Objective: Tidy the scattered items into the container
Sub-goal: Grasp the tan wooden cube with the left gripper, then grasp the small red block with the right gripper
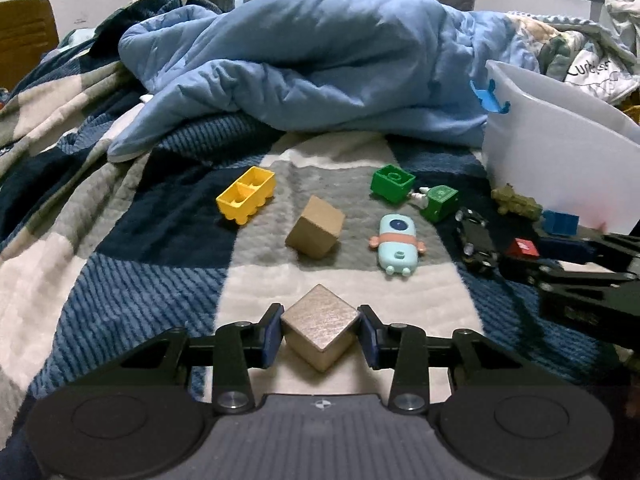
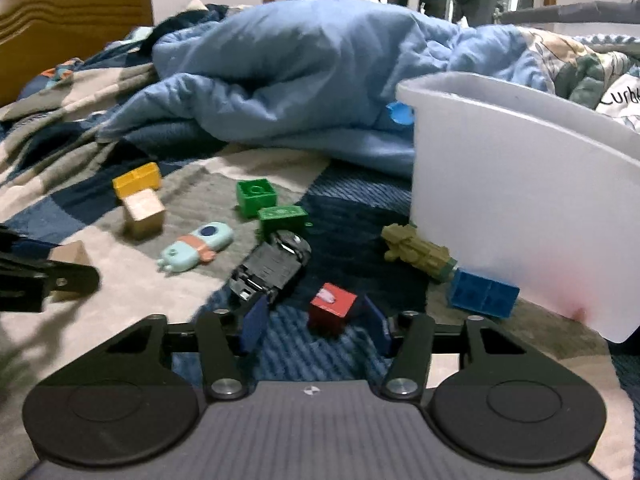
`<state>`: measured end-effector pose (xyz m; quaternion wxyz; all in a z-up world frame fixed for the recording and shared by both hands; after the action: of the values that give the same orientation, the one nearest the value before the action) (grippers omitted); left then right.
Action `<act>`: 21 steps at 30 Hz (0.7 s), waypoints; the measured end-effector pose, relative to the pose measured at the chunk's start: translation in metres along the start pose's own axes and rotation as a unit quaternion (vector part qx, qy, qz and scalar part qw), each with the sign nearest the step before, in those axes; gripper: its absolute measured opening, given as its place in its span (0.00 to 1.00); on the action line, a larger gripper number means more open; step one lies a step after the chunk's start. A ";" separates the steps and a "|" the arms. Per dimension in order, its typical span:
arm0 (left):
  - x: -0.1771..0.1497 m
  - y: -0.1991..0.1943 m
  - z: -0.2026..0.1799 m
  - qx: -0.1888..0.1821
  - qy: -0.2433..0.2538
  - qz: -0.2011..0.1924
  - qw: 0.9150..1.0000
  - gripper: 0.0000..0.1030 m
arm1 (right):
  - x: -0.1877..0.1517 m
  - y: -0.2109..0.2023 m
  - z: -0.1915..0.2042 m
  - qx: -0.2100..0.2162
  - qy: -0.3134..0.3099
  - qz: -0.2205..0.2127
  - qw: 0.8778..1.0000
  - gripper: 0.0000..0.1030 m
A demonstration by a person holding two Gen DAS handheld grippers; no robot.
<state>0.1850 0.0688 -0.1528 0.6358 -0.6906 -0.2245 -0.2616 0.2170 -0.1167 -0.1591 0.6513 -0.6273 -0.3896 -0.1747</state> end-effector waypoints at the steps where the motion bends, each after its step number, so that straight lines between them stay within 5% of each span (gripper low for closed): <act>1: 0.000 0.000 -0.002 -0.002 0.002 0.000 1.000 0.42 | 0.000 0.003 -0.002 -0.001 0.007 0.003 1.000 0.43; 4: 0.001 0.001 -0.008 -0.004 0.008 0.002 1.000 0.42 | 0.000 0.012 -0.007 0.016 0.023 0.020 0.999 0.28; 21: -0.022 -0.028 -0.047 0.000 -0.004 -0.001 1.000 0.42 | -0.006 -0.045 -0.006 0.033 0.007 0.002 0.999 0.27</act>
<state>0.1467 0.0253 -0.1426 0.6347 -0.6911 -0.2278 -0.2600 0.1827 -0.1305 -0.1325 0.6744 -0.6052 -0.3895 -0.1651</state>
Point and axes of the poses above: each gripper's, at about its wrist camera, not at the fingertips, and y roughly the way its jaws point, z to its left, x to its top, the point moved 8 cm from there along y, roughly the way its jaws point, and after that the axes turned 7 degrees about z, right-handed, at the moved point
